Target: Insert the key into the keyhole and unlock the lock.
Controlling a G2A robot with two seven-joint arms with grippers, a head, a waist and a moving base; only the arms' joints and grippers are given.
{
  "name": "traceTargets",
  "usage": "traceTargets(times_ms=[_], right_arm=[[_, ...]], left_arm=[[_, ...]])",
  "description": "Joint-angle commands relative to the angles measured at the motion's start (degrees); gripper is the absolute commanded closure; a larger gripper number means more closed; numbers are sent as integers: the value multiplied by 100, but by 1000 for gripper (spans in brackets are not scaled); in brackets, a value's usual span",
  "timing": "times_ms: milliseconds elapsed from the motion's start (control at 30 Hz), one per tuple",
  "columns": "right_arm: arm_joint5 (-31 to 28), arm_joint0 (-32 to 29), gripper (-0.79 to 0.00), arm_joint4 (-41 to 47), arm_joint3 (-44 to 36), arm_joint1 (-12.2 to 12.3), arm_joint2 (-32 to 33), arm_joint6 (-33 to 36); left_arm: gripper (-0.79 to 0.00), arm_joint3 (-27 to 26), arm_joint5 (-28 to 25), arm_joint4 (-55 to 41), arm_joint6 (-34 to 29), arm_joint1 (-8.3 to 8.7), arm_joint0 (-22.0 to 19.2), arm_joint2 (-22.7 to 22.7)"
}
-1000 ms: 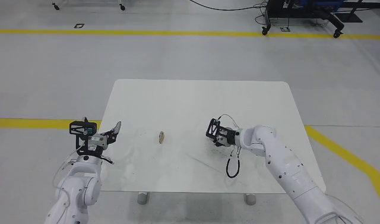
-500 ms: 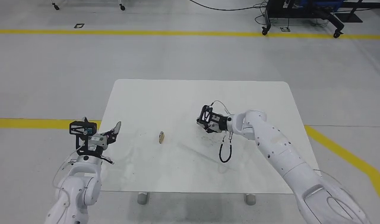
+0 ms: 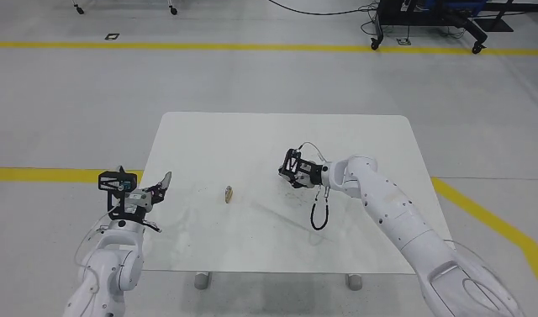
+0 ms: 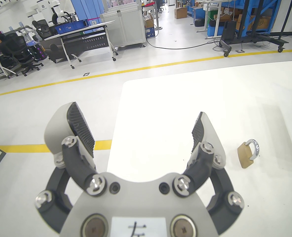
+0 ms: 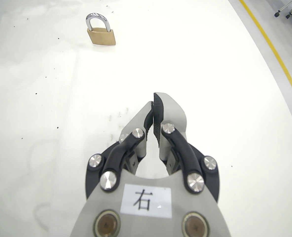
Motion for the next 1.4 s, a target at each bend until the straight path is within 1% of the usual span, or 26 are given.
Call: traceTargets(times_ms=[0, 67, 100, 133, 200, 267, 333, 433, 567, 700, 833, 900, 1067, 1233, 1367], right_arm=[[0, 0, 0, 0, 0, 0, 0, 0], [176, -100, 0, 106, -98, 11, 84, -220], [204, -142, 0, 146, -110, 25, 141, -342], [179, -177, 0, 187, -109, 40, 190, -457], [60, -215, 0, 333, -31, 72, 318, -731], [-51, -229, 0, 444, 67, 92, 405, -954], [-140, -216, 0, 493, 171, 107, 462, -1124], [-151, -203, 0, 518, 318, 118, 520, -1338], [-214, -183, 0, 513, 525, 124, 538, -1547], [-256, -137, 0, 466, 714, 104, 480, -1719], [-202, -53, 0, 431, 886, 64, 397, -1818], [-187, -8, 0, 438, 969, 41, 360, -1879], [-117, 89, 0, 440, 1188, -11, 281, -1989], [-20, 195, 0, 458, 1443, -78, 184, -2027], [187, 269, 0, 455, 1608, -134, 117, -2014]], left_arm=[[-785, 0, 0, 0, 0, 0, 0, 0], [-785, -54, -17, -54, -21, -11, -63, 57], [-785, -115, -118, -395, -242, -29, -119, 130], [-785, -206, -171, -544, -466, -34, -196, 145], [-785, -368, -205, -184, -671, -32, -345, 316], [-785, -372, -271, -173, -935, -55, -541, 575], [-785, -307, -245, 95, -1099, -76, -803, 851], [-785, -106, -294, 267, -1308, -128, -1231, 1306], [-785, 212, -246, 554, -1394, -204, -1702, 1828], [-785, 624, -320, 885, -1403, -278, -2128, 2302], [-785, 1023, -261, 824, -1461, -381, -2510, 2678], [-785, 1166, -256, 580, -1541, -442, -2671, 2840], [-785, 1404, -244, 523, -1590, -543, -2932, 3164], [-785, 1741, -325, 893, -1578, -637, -3124, 3607], [-785, 2112, -86, 1382, -1510, -714, -3299, 3889]])
